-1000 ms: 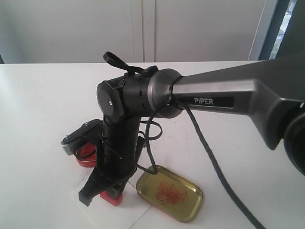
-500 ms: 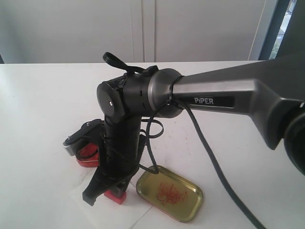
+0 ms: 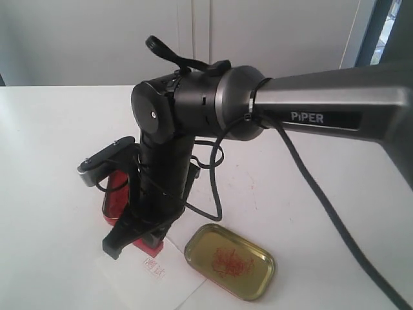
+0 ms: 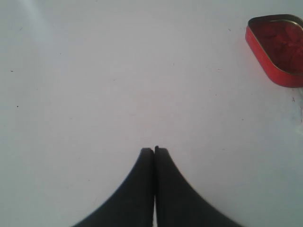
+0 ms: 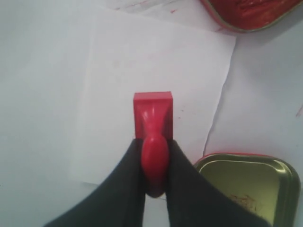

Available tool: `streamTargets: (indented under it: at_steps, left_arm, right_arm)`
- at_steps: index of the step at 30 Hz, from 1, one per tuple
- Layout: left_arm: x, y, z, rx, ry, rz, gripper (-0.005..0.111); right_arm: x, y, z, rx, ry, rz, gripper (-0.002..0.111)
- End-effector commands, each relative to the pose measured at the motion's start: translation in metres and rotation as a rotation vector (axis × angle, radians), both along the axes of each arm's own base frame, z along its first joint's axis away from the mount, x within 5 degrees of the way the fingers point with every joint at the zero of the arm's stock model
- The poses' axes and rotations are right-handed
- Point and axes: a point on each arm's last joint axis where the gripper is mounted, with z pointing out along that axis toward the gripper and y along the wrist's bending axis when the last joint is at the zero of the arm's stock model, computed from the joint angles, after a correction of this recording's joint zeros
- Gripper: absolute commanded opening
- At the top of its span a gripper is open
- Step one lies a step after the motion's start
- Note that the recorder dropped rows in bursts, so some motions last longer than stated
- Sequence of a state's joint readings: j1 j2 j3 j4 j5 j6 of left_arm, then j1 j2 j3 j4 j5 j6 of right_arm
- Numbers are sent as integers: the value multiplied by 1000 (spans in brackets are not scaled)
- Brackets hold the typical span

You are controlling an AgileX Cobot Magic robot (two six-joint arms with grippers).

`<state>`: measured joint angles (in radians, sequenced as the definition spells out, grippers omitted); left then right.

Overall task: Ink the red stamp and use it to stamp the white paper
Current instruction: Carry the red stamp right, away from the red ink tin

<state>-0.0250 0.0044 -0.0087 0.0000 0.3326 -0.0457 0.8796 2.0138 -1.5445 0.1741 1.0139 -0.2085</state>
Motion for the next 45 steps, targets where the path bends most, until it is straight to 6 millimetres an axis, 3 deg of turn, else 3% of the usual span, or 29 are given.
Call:
streamTargets:
  at_steps: [1,19,31,39,45]
  left_arm:
    - [0,0,-3,-2,9,3,0]
    - [0,0,-3,-2,9,3,0]
    - [0,0,-3,-2,9,3,0]
    - [0,0,-3,-2,9,3,0]
    - [0,0,-3,-2,9,3,0]
  right_arm:
    - [1,-4,13,12,-23,-6,0]
    - [70,-61,23,323,145,-237,0]
    - [105,-97,24,545,224,-318,0]
    - [121,-117,6,675,355,-325,0]
    - [131,-121,-25,691,413,-362,0]
